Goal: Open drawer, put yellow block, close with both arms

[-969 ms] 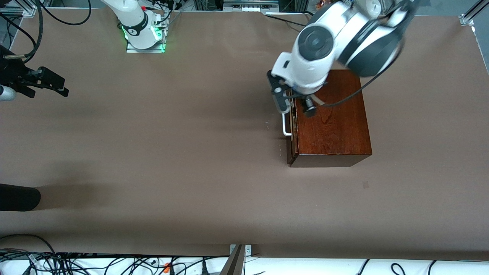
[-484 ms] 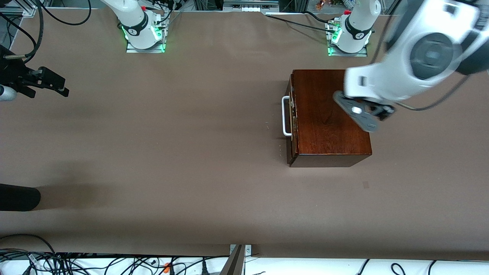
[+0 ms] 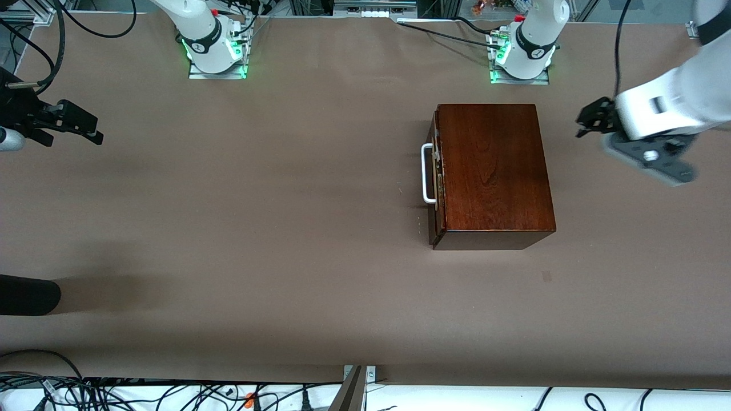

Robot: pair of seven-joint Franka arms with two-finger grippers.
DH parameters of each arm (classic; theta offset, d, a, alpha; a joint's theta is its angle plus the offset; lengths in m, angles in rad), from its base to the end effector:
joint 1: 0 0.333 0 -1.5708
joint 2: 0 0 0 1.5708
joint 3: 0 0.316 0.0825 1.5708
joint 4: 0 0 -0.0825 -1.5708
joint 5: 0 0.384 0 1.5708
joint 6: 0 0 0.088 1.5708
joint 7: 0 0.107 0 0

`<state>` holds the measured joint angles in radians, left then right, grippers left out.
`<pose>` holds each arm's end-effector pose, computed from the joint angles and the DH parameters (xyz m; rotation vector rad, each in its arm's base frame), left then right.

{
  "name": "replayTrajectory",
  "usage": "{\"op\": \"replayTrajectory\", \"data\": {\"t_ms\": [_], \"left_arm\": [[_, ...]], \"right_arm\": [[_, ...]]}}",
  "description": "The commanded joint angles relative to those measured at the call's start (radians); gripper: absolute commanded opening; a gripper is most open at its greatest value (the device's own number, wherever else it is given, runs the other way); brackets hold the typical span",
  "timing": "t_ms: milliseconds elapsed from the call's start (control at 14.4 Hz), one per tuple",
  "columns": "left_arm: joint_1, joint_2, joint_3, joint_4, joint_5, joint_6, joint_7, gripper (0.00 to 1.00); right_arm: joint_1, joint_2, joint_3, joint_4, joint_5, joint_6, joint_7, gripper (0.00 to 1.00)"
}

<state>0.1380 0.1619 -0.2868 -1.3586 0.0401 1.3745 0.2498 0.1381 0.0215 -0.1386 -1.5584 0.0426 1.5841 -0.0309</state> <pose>0.5778 -0.0664 0.6180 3.0609 -0.6096 -0.2174 0.5624 0.0051 0.6197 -3.1017 -0.0465 -0.0078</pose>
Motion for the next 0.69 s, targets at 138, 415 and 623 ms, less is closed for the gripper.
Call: {"op": "replayTrajectory", "data": {"t_ms": [138,415,623], "left_arm": [[-0.152,-0.081,0.239,-0.103,-0.028,0.075,-0.187,1.00],[-0.230,-0.081,0.317,-0.103,-0.023,0.103,-0.220,1.00],[-0.222,-0.088,0.310,-0.102,-0.034,0.106,-0.302,1.00]], "right_arm": [[-0.008,0.006,0.007,0.018,0.006,-0.009,0.002,1.00],[-0.008,0.006,0.007,0.018,0.006,-0.012,0.002,1.00],[-0.008,0.006,0.007,0.018,0.006,-0.012,0.002,1.00]]}}
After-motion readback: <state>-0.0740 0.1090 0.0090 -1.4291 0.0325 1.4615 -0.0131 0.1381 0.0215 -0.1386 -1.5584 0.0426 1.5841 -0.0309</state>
